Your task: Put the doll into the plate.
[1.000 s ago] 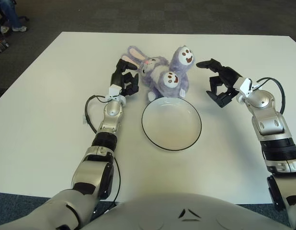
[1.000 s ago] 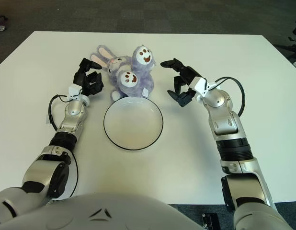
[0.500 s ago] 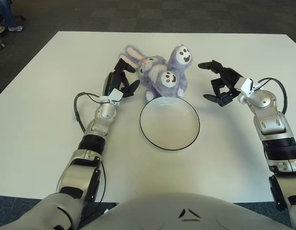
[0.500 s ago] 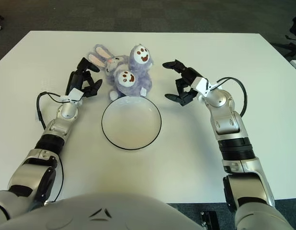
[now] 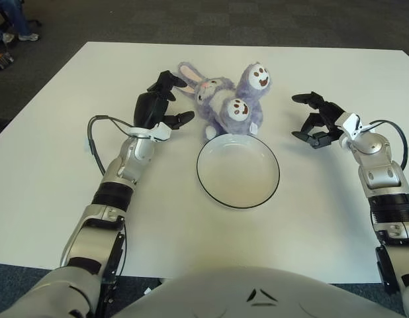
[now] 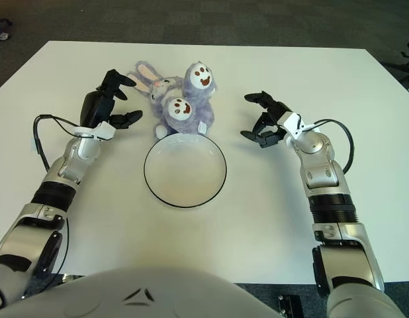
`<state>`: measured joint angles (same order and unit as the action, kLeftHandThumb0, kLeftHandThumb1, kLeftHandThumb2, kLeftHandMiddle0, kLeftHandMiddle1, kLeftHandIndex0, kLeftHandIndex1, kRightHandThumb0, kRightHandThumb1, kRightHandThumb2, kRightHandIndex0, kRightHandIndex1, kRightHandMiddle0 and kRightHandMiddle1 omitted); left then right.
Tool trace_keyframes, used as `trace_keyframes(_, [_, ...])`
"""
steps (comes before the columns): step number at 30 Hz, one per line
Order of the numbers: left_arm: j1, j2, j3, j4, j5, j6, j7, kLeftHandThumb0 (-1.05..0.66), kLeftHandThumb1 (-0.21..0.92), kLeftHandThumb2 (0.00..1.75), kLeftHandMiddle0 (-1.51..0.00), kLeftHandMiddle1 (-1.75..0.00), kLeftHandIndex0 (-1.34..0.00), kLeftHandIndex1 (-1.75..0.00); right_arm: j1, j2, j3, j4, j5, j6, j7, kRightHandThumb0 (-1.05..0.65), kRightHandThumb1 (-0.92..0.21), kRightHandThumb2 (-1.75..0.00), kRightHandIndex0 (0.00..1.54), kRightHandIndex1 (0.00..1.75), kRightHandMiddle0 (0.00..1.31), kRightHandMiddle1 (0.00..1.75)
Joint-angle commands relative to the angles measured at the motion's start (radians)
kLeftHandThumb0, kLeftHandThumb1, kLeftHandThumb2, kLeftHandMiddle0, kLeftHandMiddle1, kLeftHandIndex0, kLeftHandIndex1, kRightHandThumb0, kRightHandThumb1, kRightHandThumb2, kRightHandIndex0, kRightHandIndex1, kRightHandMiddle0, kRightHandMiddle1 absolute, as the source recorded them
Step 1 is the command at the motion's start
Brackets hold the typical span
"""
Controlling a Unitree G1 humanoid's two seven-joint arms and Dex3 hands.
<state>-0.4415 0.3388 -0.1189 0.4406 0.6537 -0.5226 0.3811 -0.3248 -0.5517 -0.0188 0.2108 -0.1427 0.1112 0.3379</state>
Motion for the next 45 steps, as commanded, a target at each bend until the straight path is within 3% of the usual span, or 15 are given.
trace_keyframes(1, [-0.038,0.044,-0.010,0.001,0.037,0.027,0.012,-0.46,0.26,1.03,-0.13,-0.88,0.00,-0.89,0.023,0.014,-0.003,0.013,-0.023,0.032,-0.038,-0.54,-0.37,-0.95,0.11,0.59,0.00,0.73])
trace_keyframes(11, [-0.084,0.140,-0.050,-0.031,0.160,0.096,0.022,-0.52,0.25,0.98,-0.07,-0.59,0.00,-0.54,0.038,0.014,0.029,0.048,-0.072,0.026,-0.097,-0.52,-0.39,-0.97,0.07,0.60,0.00,0.84])
trace_keyframes(17, [-0.119,0.171,-0.077,-0.040,0.200,0.116,0.017,-0.59,0.32,0.91,-0.04,-0.41,0.00,-0.31,0.031,0.015,0.042,0.103,-0.088,0.026,-0.114,-0.45,-0.37,-1.03,0.04,0.69,0.00,0.89])
trace_keyframes(25, [-0.168,0.190,-0.123,-0.032,0.229,0.137,-0.005,-0.69,0.44,0.82,-0.03,-0.29,0.00,-0.11,0.024,0.026,0.047,0.195,-0.090,-0.003,-0.145,-0.40,-0.34,-1.07,0.01,0.75,0.00,0.94])
trace_keyframes(45, [-0.355,0.213,-0.270,0.145,0.298,0.089,-0.034,-0.75,0.56,0.72,-0.03,-0.19,0.00,-0.02,-0.001,0.048,0.058,0.313,-0.071,-0.058,-0.149,-0.39,-0.35,-1.05,0.00,0.77,0.00,0.98])
